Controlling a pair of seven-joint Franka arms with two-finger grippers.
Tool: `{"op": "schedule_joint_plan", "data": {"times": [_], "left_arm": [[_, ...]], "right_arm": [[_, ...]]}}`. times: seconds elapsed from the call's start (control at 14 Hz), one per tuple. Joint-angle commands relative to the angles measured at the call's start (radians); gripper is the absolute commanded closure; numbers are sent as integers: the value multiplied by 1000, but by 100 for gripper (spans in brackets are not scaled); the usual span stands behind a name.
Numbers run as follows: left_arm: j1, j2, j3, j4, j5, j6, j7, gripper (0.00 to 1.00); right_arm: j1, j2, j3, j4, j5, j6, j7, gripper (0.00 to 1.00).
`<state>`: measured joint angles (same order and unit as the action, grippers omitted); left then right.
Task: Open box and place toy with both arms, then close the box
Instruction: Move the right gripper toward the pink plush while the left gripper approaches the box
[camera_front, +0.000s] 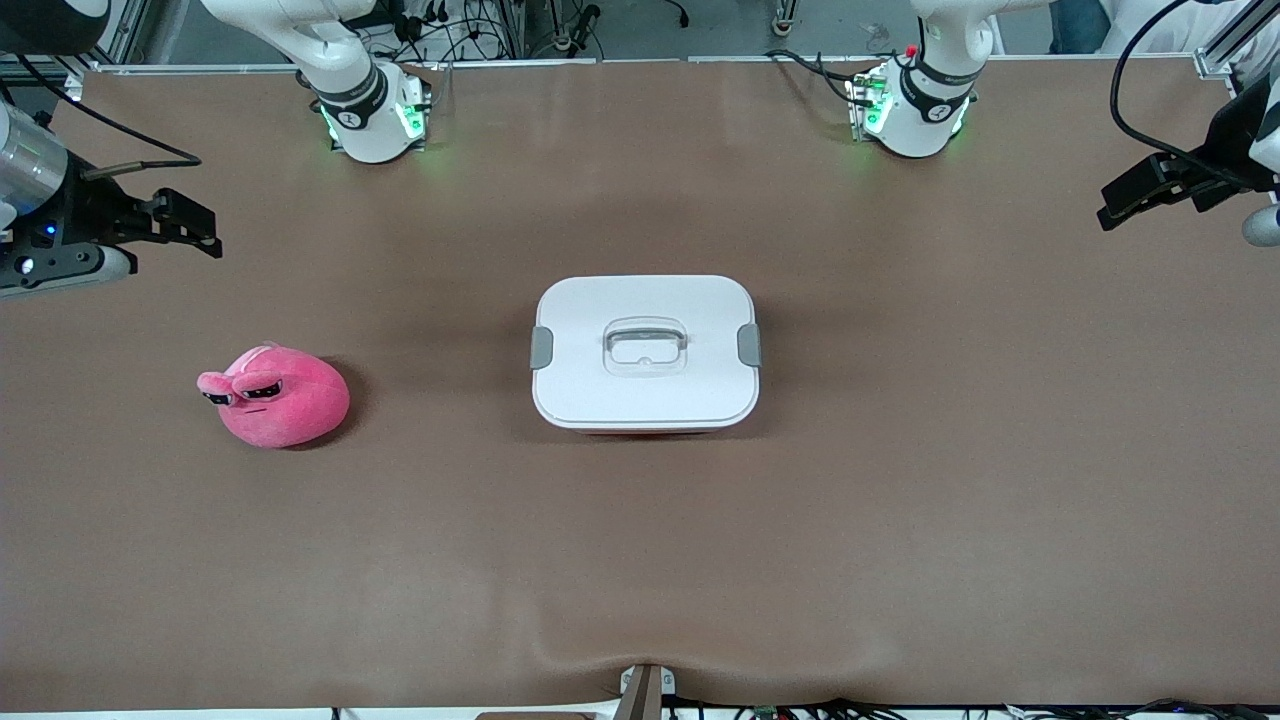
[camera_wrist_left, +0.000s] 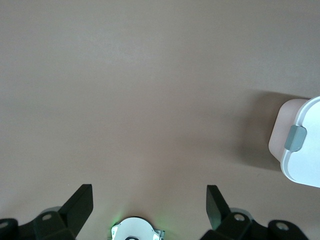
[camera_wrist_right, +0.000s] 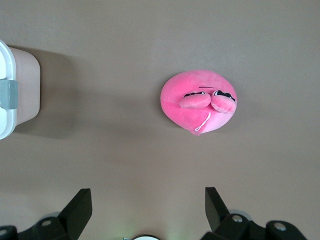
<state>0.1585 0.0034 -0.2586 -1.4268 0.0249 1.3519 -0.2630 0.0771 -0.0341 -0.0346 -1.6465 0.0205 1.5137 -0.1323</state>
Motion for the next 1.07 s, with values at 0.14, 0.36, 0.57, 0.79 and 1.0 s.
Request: {"op": "schedule_joint_plan", "data": {"times": [0.14,0.36,0.57,0.79,1.0], "left_arm": [[58,6,1,9,-88,23,4,0],[67,10,13,9,-91,23,13,0],[65,9,12,9,-88,23,16,0],[68,44,13,-1,-85,24,2,0],[44,153,-19,-4,43,12,16,0]], "right_arm": [[10,-6,-7,-7,9,25,-12,0],[-17,42,-8,-4,1,118,-10,0],[-26,16,-11,10,1,65,5,0],[-60,-24,-13,19,9,-3,26,0],[-63,-36,-13,19,9,-18,28,0]]}}
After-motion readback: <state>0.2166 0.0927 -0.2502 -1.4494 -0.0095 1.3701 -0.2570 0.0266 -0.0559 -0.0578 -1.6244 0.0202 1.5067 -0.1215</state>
